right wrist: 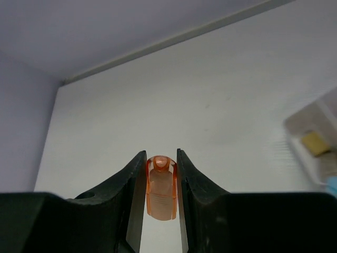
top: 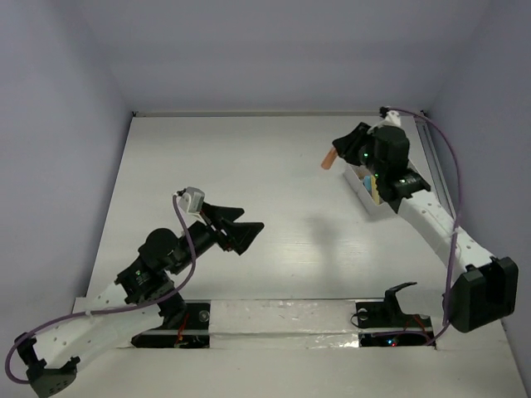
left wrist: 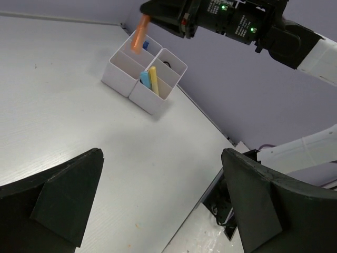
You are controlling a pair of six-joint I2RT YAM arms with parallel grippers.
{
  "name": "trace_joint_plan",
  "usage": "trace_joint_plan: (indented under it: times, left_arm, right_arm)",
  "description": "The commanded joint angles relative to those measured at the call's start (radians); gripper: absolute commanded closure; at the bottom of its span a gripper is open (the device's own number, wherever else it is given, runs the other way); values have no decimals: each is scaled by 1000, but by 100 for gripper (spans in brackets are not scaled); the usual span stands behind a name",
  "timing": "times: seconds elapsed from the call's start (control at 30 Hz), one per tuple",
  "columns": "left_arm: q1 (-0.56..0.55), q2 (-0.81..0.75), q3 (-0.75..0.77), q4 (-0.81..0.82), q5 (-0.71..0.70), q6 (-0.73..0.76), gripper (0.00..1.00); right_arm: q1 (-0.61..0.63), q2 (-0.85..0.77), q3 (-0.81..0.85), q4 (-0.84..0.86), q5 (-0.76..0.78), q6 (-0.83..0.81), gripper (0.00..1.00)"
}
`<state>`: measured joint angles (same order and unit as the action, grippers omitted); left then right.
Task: Sort the stationery into containers
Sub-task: Place the pen in the storage box.
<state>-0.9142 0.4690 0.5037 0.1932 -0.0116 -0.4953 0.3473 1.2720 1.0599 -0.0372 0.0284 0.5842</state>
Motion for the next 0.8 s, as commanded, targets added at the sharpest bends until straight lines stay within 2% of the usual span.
trace_joint_plan:
  times: [0.0, 0.07, 0.13, 0.2, 0.4, 0.43, 0.47, 0.77]
  left_arm:
    - [1, -55, 76, -116, -5, 23, 6]
    - [1, -73, 125, -187, -1, 30, 1]
    - [1, -87, 169, -234, -1, 56, 1]
    - [1, -108, 190, -294, -24, 76, 1]
    - [1, -184, 162, -371, -132, 142, 5]
    - [1, -193, 144, -373, -139, 144, 5]
    - [1, -210, 141, -373, -145, 147, 1]
    - [1, -216, 142, -386, -154, 158, 1]
  right_arm:
    - [-119, -100, 29, -110, 69, -79, 100]
    - [-206, -152, 3, -151, 126, -119, 100]
    - [-252, -190, -18, -168, 171, -153, 100]
    - [-290, -221, -56, -171, 293, -181, 100]
    - [-317, -240, -142, -121, 526, -245, 100]
    - [-317, -238, -164, -109, 545, -251, 100]
    - [-317, -224, -173, -96, 564, -257, 100]
    - [-317, -163, -250, 8, 599, -299, 100]
